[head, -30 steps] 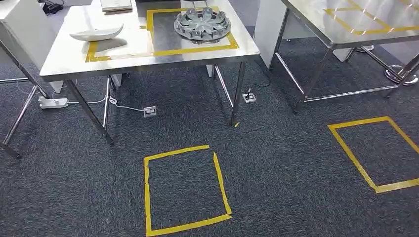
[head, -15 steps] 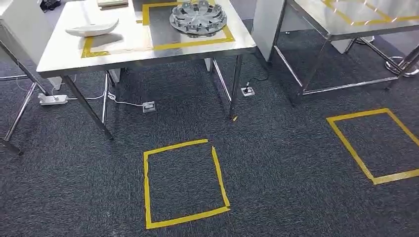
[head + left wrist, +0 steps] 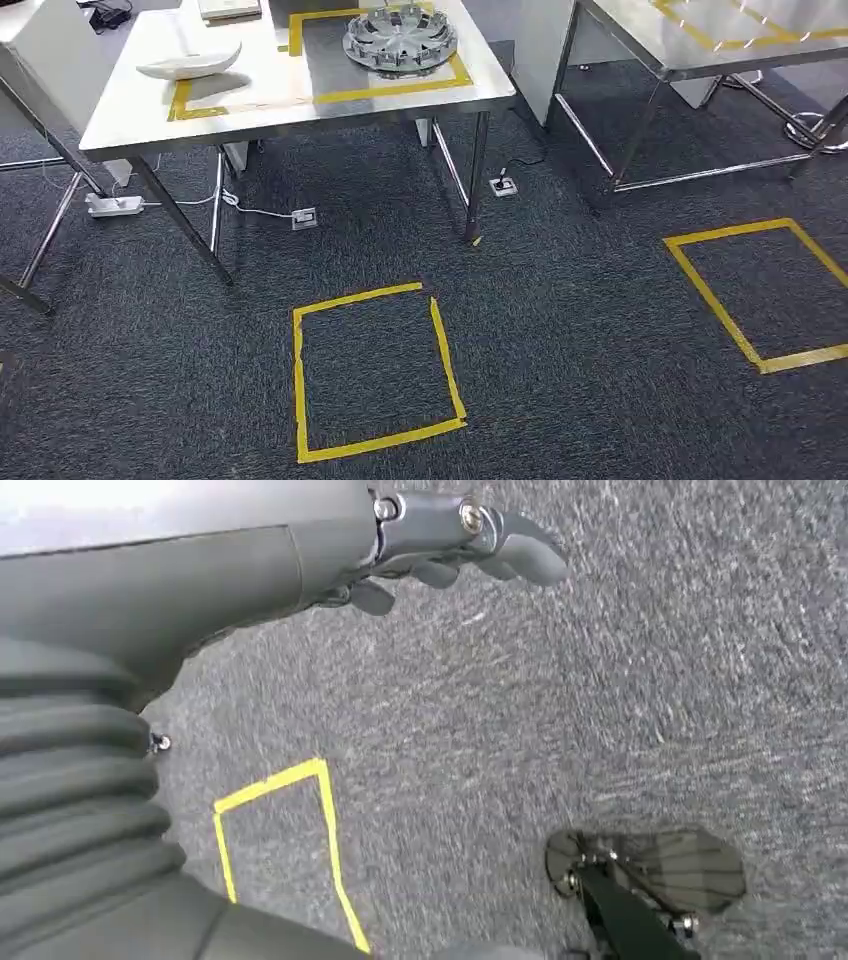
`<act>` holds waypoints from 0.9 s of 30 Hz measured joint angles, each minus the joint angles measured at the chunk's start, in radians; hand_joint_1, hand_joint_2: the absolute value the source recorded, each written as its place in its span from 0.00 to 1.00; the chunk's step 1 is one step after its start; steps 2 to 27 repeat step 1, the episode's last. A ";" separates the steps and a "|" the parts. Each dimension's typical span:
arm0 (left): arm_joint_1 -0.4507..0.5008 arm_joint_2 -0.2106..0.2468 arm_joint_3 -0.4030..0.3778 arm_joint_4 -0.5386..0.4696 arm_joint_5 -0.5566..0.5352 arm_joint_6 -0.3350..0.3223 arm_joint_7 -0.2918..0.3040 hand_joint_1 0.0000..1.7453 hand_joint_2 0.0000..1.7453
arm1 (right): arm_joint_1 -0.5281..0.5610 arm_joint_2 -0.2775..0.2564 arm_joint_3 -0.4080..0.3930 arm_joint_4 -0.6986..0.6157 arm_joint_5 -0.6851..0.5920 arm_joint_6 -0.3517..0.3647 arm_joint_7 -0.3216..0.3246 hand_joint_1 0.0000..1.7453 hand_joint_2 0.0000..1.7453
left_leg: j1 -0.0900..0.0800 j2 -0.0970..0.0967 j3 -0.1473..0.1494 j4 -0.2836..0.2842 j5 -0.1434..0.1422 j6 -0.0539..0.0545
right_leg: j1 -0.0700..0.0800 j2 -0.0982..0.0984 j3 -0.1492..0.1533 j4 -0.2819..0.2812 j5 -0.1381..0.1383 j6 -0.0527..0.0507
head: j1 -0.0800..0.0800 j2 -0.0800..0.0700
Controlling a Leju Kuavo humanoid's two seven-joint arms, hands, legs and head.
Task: Take the parts from the cabinet and place them on the table.
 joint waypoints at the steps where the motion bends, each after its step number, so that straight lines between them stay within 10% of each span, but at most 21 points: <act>1: 0.006 0.002 -0.015 -0.005 0.023 -0.002 0.001 0.00 0.00 | 0.006 0.000 0.007 -0.006 -0.006 0.000 -0.004 0.00 0.00 | 0.000 0.000 0.000 0.000 0.000 0.000 | 0.000 0.000 0.000 0.000 0.000 0.000 | 0.000 0.000; 27: 0.006 0.002 -0.015 -0.005 0.023 -0.002 0.001 0.00 0.00 | 0.006 0.000 0.007 -0.006 -0.006 0.000 -0.004 0.00 0.00 | 0.000 0.000 0.000 0.000 0.000 0.000 | 0.000 0.000 0.000 0.000 0.000 0.000 | 0.000 0.000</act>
